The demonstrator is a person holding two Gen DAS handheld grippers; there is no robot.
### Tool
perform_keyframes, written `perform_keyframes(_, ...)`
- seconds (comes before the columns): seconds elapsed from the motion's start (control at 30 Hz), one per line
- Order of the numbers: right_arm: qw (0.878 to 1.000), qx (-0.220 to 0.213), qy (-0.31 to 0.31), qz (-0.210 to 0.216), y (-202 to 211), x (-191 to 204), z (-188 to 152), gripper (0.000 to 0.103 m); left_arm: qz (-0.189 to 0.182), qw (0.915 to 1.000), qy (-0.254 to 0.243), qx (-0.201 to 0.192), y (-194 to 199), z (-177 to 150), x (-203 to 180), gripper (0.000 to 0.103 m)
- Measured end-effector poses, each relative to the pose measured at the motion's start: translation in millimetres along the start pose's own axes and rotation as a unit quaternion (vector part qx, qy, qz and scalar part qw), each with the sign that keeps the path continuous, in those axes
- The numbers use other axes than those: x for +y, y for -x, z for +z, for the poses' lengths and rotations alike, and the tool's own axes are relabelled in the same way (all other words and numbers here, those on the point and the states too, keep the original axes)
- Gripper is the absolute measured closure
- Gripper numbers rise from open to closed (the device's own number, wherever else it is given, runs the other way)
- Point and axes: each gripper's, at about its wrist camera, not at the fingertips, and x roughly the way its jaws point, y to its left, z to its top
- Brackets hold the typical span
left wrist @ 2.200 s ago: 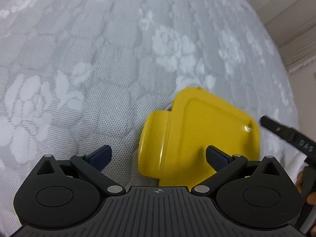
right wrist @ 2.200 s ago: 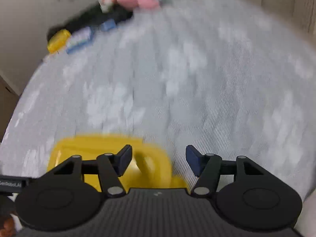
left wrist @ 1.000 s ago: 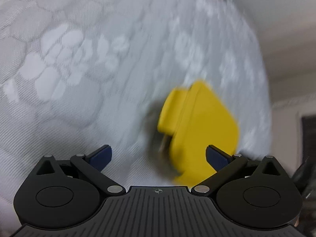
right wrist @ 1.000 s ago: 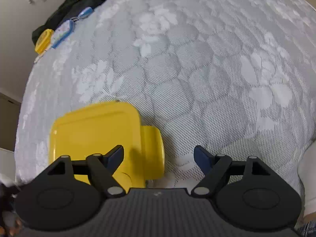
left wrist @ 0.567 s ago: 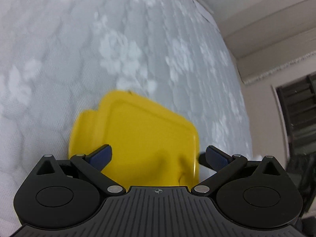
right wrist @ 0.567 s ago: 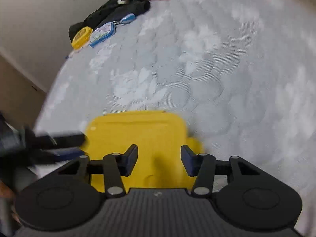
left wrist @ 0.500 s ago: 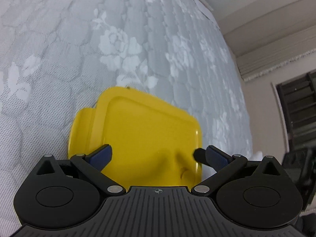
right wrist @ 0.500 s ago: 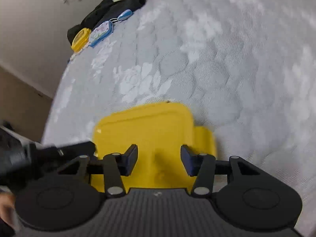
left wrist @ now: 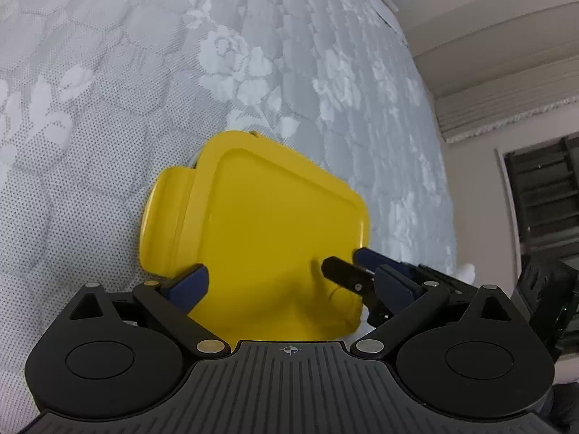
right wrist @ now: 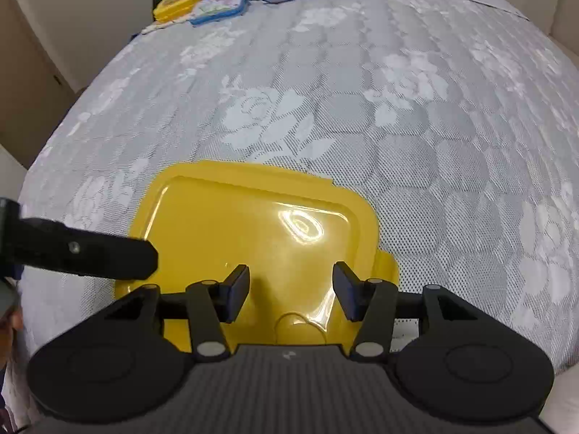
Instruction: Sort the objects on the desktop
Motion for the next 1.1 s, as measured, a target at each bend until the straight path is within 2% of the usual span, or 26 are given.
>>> perform_keyframes(0.07,1.000,0.004,0.023,-0.006,-2.1,10.1,-4.0,0.035,0.005,0.9999,-0.010,-0.003,-0.3,-1.9,-3.0,0.002)
perform_keyframes(0.13,0.998,0.008,0.060,-0.015,-7.0,24.4,-9.8,0.016,0.008,0.9998,-0.019,-0.005,1.4,-2.7,-5.8,0.002)
perform_keyframes(0.17,0.997,0.009,0.075,-0.022,-8.7,32.7,-13.9,0.015,0.004,0.9999,-0.015,-0.006,5.1,-1.1,-4.9,0.002)
perform_keyframes(0.2,0.996,0.010,0.081,-0.027,-8.8,38.5,-16.5,0.017,0.000,0.9999,-0.011,-0.008,8.8,0.5,-4.1,0.002)
perform_keyframes(0.23,0.996,0.010,0.083,-0.018,-6.5,41.9,-16.9,0.030,-0.003,0.9999,-0.007,-0.009,12.6,2.1,-3.3,0.002)
perform_keyframes(0.27,0.997,0.011,0.080,0.005,-3.5,42.3,-14.8,0.041,-0.007,0.9999,-0.003,-0.010,16.3,3.7,-2.5,0.002)
perform_keyframes(0.3,0.997,0.014,0.070,0.030,0.0,39.7,-11.1,0.056,-0.011,0.9999,0.001,-0.011,20.0,5.3,-1.7,0.002)
perform_keyframes(0.37,0.998,-0.001,0.026,0.053,11.9,26.9,-3.4,0.056,-0.018,0.9995,-0.001,-0.024,33.1,11.4,1.4,0.002)
perform_keyframes(0.47,0.997,-0.032,-0.038,0.051,25.0,2.6,7.8,0.055,-0.030,0.9986,0.005,-0.044,48.7,19.8,9.6,0.002)
perform_keyframes(0.57,0.994,-0.051,-0.091,0.039,30.5,-20.5,16.7,0.055,-0.045,0.9976,0.029,-0.045,47.4,22.2,18.0,0.002)
perform_keyframes(0.6,0.993,-0.053,-0.099,0.034,29.5,-24.6,18.4,0.057,-0.048,0.9975,0.031,-0.043,43.5,22.1,17.5,0.002)
perform_keyframes(0.63,0.992,-0.053,-0.106,0.030,27.9,-28.2,20.2,0.067,-0.049,0.9975,0.030,-0.041,39.4,21.8,15.6,0.002)
perform_keyframes(0.67,0.992,-0.054,-0.113,0.026,26.3,-31.7,22.1,0.072,-0.052,0.9975,0.026,-0.040,34.9,21.8,12.5,0.002)
perform_keyframes(0.8,0.990,-0.039,-0.135,0.031,12.1,-37.1,25.8,0.074,-0.058,0.9976,0.010,-0.036,14.0,23.7,-3.5,0.002)
perform_keyframes(0.87,0.989,-0.027,-0.142,0.032,0.0,-38.8,27.1,0.074,-0.042,0.9986,0.004,-0.032,2.2,23.4,-8.3,0.002)
perform_keyframes(0.93,0.987,-0.007,-0.155,0.031,-12.6,-43.3,25.4,0.076,-0.011,0.9995,-0.004,-0.028,-9.3,21.4,-10.3,0.002)
perform_keyframes(1.03,0.987,-0.012,-0.154,0.039,-15.1,-46.3,21.9,0.079,0.024,0.9979,-0.047,-0.036,-13.2,14.0,-22.9,0.002)
perform_keyframes(1.1,0.988,-0.013,-0.148,0.045,-14.8,-47.2,21.2,0.078,0.056,0.9937,-0.088,-0.039,-17.0,6.5,-33.6,0.002)
